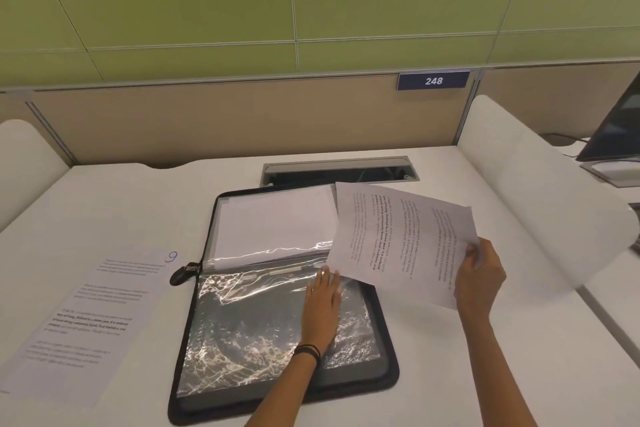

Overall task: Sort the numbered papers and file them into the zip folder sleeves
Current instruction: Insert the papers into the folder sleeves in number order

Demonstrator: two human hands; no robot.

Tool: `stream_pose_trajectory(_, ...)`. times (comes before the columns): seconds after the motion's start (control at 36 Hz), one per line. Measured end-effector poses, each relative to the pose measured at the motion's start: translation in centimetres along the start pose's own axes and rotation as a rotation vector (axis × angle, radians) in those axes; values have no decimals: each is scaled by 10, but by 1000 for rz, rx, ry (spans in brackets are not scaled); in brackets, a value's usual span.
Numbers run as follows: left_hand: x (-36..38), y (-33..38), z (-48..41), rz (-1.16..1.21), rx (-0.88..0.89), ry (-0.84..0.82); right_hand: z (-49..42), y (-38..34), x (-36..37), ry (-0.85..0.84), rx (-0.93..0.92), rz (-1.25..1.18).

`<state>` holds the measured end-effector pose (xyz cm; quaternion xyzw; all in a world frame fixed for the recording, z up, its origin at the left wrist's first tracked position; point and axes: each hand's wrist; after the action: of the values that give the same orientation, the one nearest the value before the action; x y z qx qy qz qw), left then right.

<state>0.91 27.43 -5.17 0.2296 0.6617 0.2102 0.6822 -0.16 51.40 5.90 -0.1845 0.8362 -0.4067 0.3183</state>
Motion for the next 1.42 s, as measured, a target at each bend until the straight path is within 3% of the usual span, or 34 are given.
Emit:
stream_pose_trajectory(0.36, -12, 12, 2, 366, -151, -17, -1, 17, -25, 63, 99, -21)
stream_pose_trajectory(0.94, -23, 13, -2, 454, -177, 23, 5, 36, -42, 25, 190, 43)
stream_pose_trajectory(1.19, -21, 17, -3, 174, -59, -40, 7, 42, -51, -186, 280, 113)
stream_pose_trajectory(1.42, -14, 23, -9, -199, 332, -156, 7, 60, -44, -324, 372, 241)
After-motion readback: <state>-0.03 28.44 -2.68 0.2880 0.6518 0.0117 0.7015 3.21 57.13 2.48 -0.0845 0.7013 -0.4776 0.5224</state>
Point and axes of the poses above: each hand's wrist, its own z-axis away from the middle knuckle, its own x-axis out of the palm, y = z × x, and after that the axes turned 1 degree about -x, right-handed
